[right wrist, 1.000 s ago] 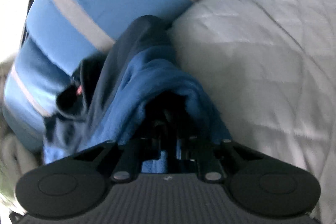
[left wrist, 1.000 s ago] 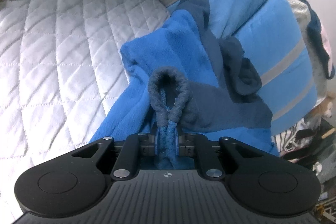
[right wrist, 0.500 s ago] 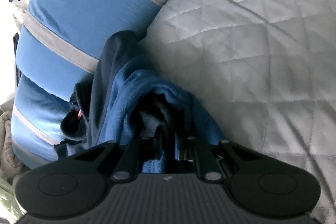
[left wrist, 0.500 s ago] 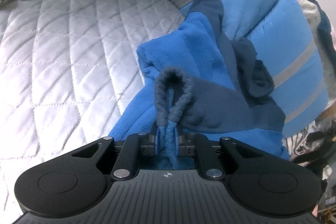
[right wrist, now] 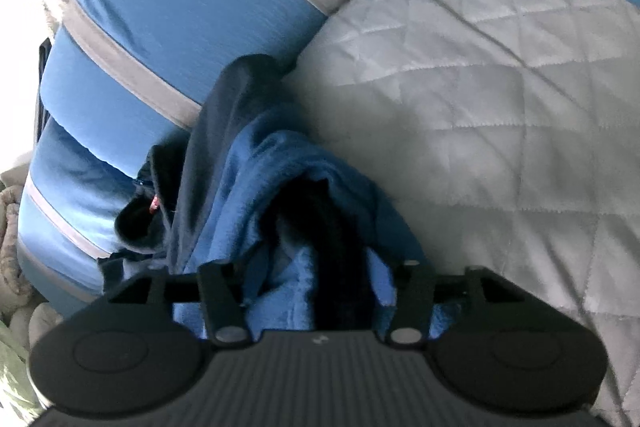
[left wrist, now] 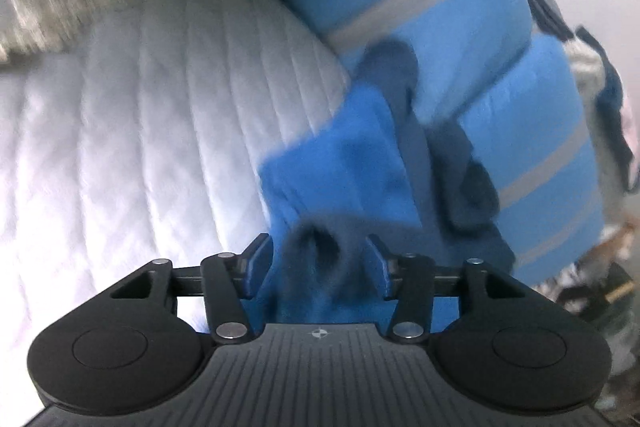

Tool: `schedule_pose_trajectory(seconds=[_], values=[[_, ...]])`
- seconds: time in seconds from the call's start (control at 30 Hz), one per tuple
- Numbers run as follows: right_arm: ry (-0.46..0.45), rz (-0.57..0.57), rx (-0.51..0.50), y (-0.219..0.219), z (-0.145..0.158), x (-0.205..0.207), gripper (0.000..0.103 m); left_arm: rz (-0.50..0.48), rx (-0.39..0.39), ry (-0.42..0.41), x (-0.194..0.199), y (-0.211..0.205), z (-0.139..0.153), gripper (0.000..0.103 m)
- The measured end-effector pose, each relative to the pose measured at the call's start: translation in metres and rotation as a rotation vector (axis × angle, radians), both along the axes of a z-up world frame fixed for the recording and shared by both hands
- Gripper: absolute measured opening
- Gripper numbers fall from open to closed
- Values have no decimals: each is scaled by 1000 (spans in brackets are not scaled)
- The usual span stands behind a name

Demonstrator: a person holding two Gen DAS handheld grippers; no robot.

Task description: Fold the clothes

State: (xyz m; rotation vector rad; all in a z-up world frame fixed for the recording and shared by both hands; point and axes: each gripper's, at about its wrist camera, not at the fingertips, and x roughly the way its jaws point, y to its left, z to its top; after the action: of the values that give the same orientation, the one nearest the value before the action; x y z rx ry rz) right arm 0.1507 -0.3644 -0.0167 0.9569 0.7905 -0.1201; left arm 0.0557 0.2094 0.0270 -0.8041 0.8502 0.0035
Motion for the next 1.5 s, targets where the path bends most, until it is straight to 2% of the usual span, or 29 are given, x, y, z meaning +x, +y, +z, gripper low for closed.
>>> schedule_pose_trajectory(seconds=[0.17, 0.23, 0.37, 0.53, 0.6, 0.63, 0.67, 0.7, 0.9, 1.13, 1.3, 1.33, 1.37, 1.43, 1.5], values=[[-2, -21, 10, -3, 1, -1, 72, 32, 134, 84, 13, 6, -12, 50], [-6, -27, 12, -4, 1, -2, 73, 47, 167, 79, 18, 8, -18, 50], [-4, -27, 10, -4, 2, -1, 74, 42, 107, 75, 30, 14, -32, 49], [-1, -24, -1, -4, 1, 1, 74, 23, 44, 30, 40, 14, -40, 48], [2, -19, -11, -3, 1, 2, 74, 14, 36, 11, 45, 12, -44, 40], [4, -17, -16, -3, 1, 2, 74, 6, 32, 1, 48, 11, -46, 29], [6, -17, -20, -3, 0, 2, 75, 0, 31, -5, 51, 10, -46, 23], [7, -16, -25, -3, 0, 3, 75, -1, 34, -5, 54, 9, -46, 21], [19, -23, -53, -6, -1, 7, 76, -46, 182, -91, 71, -8, -26, 13], [21, -5, -80, -5, -1, 9, 77, -67, 264, -127, 79, -18, -17, 10], [15, 10, -98, -3, 1, 10, 81, -64, 305, -102, 78, -13, -7, 13], [12, 11, -105, -3, 2, 10, 81, -57, 311, -102, 73, -10, -3, 17], [9, 13, -113, -2, 3, 10, 82, -53, 308, -97, 70, -6, 0, 33], [-3, 6, -122, -2, 7, 7, 83, -41, 295, -77, 59, 0, 4, 52], [-17, -5, -124, -2, 10, 3, 84, -32, 284, -55, 47, 6, 6, 52]])
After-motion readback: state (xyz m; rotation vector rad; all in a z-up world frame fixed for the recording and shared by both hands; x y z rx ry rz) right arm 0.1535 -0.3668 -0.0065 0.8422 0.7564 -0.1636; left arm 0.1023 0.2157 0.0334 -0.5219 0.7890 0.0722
